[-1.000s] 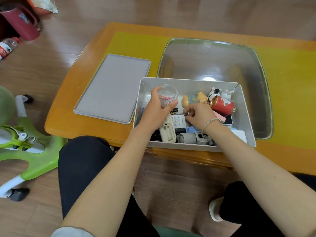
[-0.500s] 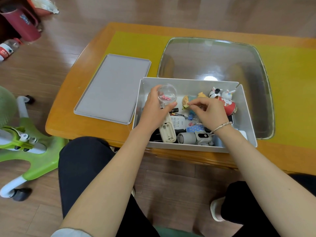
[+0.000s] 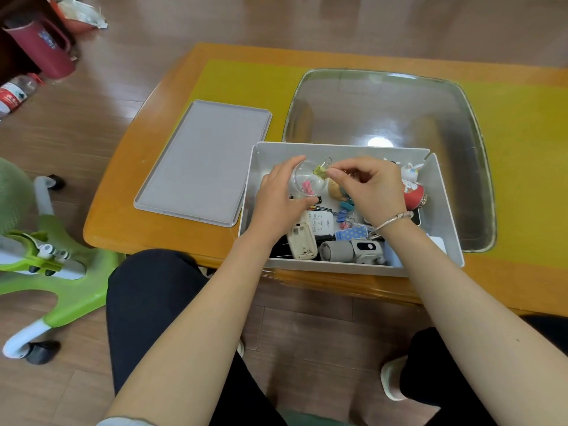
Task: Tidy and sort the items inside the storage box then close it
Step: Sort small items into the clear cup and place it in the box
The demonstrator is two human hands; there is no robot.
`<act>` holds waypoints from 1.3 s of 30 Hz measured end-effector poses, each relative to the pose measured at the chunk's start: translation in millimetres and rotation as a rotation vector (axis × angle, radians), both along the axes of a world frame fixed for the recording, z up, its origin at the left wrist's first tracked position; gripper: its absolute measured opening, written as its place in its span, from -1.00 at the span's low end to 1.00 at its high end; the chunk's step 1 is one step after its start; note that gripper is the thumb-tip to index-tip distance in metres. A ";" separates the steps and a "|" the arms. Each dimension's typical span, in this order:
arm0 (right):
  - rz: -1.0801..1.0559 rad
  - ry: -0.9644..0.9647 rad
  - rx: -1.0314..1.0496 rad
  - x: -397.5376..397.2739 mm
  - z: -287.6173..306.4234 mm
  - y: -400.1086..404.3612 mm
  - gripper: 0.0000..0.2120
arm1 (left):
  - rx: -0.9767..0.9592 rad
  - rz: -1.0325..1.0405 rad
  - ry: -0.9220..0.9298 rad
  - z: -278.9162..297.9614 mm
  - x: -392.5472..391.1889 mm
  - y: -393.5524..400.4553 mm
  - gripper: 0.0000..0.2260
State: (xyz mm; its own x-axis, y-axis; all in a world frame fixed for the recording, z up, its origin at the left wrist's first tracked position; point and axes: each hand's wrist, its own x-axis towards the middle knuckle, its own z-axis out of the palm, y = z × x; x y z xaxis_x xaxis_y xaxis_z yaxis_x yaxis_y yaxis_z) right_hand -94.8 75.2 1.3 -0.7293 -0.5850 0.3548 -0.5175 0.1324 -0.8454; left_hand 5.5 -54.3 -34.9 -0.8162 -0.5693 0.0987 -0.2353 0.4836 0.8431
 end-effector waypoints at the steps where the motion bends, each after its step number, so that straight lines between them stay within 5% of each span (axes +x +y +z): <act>1: 0.011 -0.003 0.004 1.1 1.3 -3.3 -0.90 | 0.005 -0.012 -0.006 0.3 0.3 0.2 -0.35; 5: 0.002 -0.085 0.083 2.3 -3.8 -11.2 -0.69 | -0.010 -0.022 -0.037 1.0 0.5 2.2 -0.39; 10: -0.154 -0.022 0.080 3.2 -14.8 -5.1 -0.90 | 0.028 0.054 -0.094 2.0 -0.1 0.6 -0.49; 17: -0.214 0.069 0.049 5.1 -20.0 3.1 -0.83 | -0.036 0.009 -0.105 0.4 -1.1 0.4 -0.38; 22: -0.158 -0.055 0.024 8.1 -22.4 -0.5 -0.70 | -0.055 -0.007 -0.079 -0.7 -0.6 0.7 -0.36; 28: -0.148 0.233 0.149 9.9 -25.2 -1.1 -0.73 | -0.031 -0.078 -0.093 -0.2 0.5 1.3 -0.39; 34: -0.282 0.156 0.065 -4.7 -24.9 11.1 -0.78 | 0.127 0.061 -0.125 -0.4 -1.9 -1.4 -0.40; 39: -0.368 0.074 0.244 -18.5 -29.0 22.7 -0.82 | 0.187 0.136 -0.063 -1.0 -2.5 -4.1 -0.45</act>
